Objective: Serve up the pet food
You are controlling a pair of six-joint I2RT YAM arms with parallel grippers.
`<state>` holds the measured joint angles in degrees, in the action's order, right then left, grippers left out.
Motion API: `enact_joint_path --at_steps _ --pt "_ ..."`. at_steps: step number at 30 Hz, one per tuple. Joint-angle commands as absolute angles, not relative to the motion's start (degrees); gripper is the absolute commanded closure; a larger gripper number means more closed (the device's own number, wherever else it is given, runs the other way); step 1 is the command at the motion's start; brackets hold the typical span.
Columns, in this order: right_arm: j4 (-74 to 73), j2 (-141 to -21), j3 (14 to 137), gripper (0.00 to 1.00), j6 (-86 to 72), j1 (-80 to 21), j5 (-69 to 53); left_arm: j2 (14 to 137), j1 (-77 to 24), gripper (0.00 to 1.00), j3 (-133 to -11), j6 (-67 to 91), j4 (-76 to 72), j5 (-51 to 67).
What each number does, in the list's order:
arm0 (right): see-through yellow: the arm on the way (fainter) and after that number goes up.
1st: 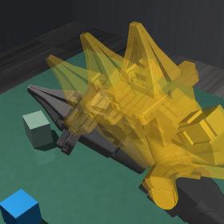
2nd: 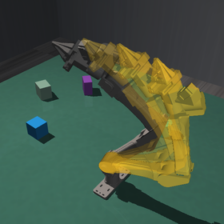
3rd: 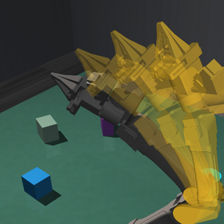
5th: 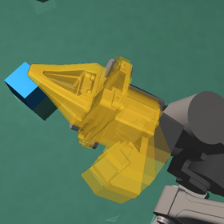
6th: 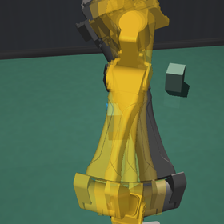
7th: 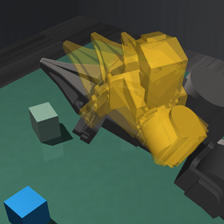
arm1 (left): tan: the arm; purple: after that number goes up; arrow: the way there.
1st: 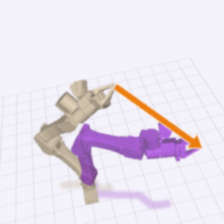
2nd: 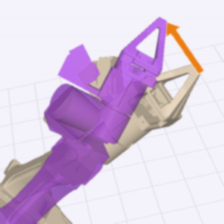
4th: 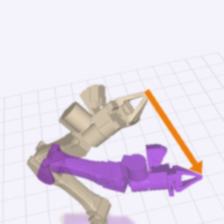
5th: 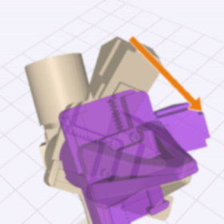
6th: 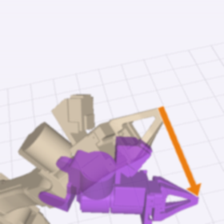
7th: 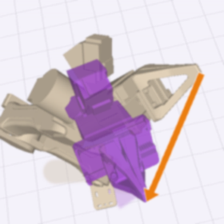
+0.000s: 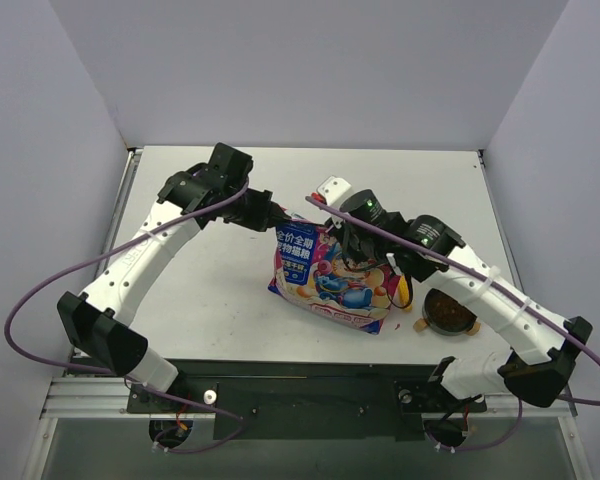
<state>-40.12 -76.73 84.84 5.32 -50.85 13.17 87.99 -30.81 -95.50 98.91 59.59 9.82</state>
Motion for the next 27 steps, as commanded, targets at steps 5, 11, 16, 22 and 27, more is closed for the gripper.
enact_joint_path --at_steps 5,11,16,22,27 --pt "-56.25 -69.79 81.12 1.00 6.85 -45.09 23.21 86.40 -26.54 1.00 -98.18 98.27 61.19 4.48" --pt "-52.21 -67.24 80.51 1.00 8.26 -46.05 17.41 83.15 -30.66 0.51 -94.49 99.40 55.99 5.28" --pt "-51.94 -68.03 82.26 1.00 8.87 -46.32 14.60 82.70 -39.18 0.41 -93.52 102.39 53.97 2.64" --pt "-50.81 -67.85 83.32 0.68 11.42 -46.67 9.50 86.12 -41.04 0.39 -94.39 102.13 50.97 2.38" --pt "-47.47 -69.52 83.67 0.58 11.78 -47.19 7.38 88.24 -42.62 0.41 -98.09 102.30 51.42 1.05"
